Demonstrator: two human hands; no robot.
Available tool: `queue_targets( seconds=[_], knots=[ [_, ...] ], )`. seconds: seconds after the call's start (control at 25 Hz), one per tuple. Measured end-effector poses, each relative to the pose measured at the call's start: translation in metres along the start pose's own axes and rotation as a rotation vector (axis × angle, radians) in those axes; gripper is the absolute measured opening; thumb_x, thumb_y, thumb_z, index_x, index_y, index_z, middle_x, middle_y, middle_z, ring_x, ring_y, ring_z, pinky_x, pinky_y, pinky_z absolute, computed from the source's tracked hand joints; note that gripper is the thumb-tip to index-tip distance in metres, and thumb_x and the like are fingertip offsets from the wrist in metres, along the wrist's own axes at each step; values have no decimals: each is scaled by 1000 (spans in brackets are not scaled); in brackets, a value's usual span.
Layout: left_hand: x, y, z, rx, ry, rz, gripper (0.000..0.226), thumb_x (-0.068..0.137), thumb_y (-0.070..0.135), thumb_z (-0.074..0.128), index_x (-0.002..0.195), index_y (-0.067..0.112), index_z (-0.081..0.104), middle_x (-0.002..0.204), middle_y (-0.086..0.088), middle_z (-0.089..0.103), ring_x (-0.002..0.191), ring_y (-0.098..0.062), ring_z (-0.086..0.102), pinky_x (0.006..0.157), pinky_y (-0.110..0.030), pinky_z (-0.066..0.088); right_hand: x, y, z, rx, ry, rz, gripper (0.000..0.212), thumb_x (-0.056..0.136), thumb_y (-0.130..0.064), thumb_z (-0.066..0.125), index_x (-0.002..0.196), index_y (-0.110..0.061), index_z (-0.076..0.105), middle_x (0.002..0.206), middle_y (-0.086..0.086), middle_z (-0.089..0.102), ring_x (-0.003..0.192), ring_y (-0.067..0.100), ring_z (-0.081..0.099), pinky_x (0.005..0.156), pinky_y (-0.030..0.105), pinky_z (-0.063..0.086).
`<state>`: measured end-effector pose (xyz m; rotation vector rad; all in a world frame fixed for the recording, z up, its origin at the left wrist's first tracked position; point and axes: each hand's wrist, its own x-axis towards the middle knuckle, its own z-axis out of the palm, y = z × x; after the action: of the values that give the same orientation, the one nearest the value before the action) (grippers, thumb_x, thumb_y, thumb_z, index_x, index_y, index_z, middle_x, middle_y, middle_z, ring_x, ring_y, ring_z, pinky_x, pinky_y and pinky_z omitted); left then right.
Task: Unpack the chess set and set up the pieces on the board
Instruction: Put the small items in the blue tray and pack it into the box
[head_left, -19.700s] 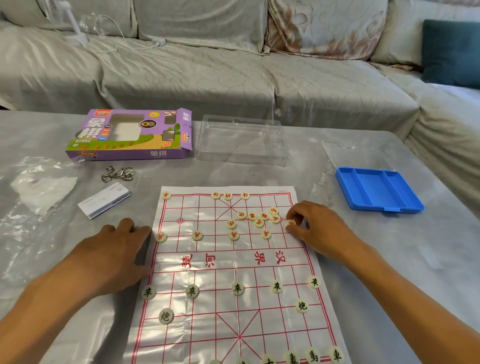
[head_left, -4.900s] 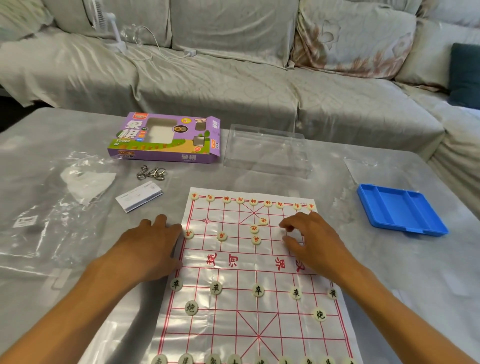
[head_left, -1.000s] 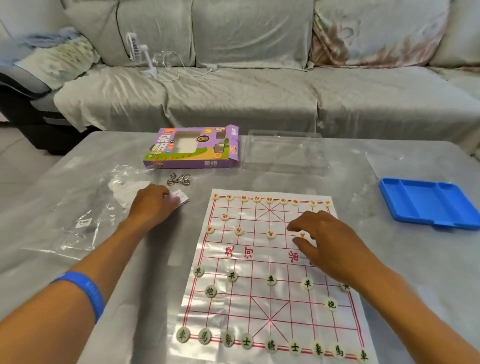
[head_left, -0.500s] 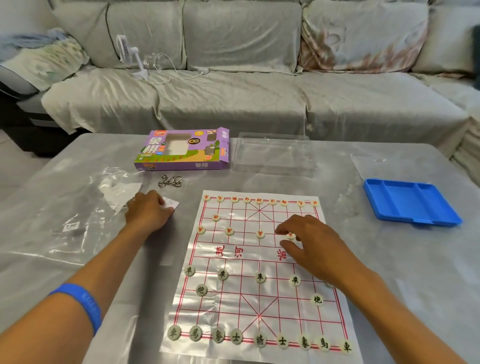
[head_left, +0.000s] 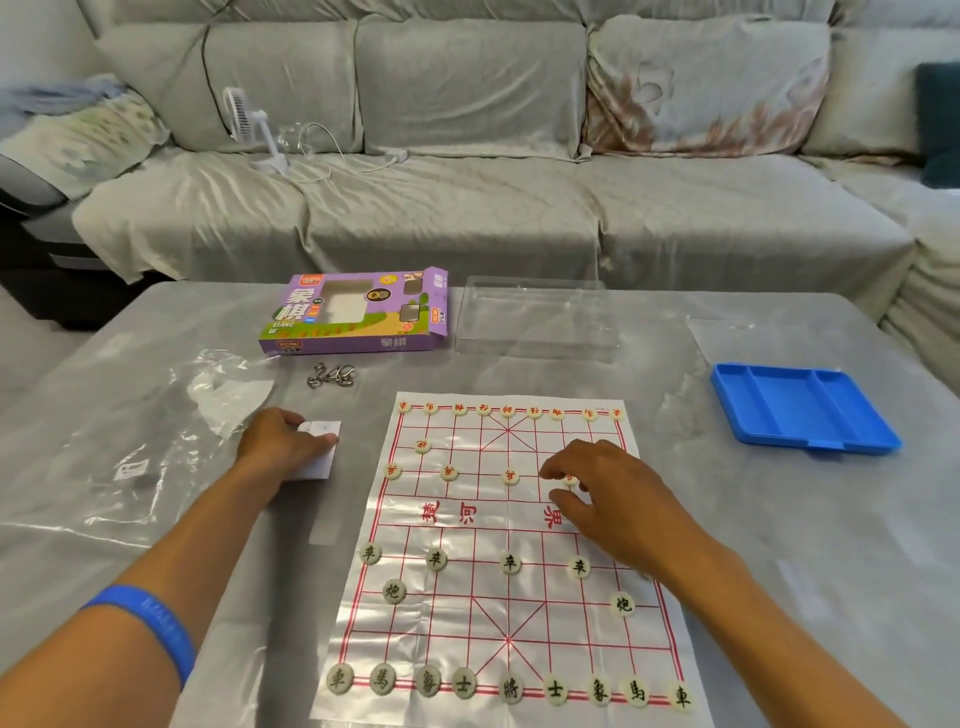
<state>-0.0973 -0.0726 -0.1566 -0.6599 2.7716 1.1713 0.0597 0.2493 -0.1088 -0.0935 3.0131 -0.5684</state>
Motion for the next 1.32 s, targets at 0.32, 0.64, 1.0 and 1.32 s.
queue_targets(
  seconds=[0.32, 0.64, 1.0, 1.32],
  knots=[
    [-7, -5, 1, -157, 40, 17, 46, 72, 13, 83, 105, 12, 50, 100, -9, 53, 88, -28, 50, 67, -33, 39, -1, 0, -2, 9, 0, -5, 28, 96, -37, 51, 124, -37, 54, 132, -16, 52, 115, 7, 51, 98, 22, 41],
    [-70, 69, 2, -486, 18, 226, 15, 84, 6, 68, 99, 9, 67, 87, -9, 66, 70, -18, 56, 57, -23, 40, -2, 11, -17, 270, 91, 22, 34, 93, -38, 56, 127, -36, 52, 118, -14, 60, 92, 7, 59, 91, 30, 52],
    [-251, 209, 130, -632, -554, 422, 4, 88, 14, 67, 91, 16, 66, 75, 2, 74, 64, -6, 68, 53, -15, 49, -50, 116, -103, 669, 248, 291, 7, 88, -27, 66, 95, -28, 70, 87, -11, 70, 74, 4, 61, 58, 16, 44],
    [-267, 235, 289, 455, -393, 1031, 45, 94, 40, 47, 134, 22, 40, 135, 1, 46, 117, -24, 45, 92, -37, 43, -91, 223, -127, 481, 375, 607, 11, 91, -17, 55, 89, -16, 66, 84, 4, 69, 58, 22, 63, 52, 28, 46]
  ],
)
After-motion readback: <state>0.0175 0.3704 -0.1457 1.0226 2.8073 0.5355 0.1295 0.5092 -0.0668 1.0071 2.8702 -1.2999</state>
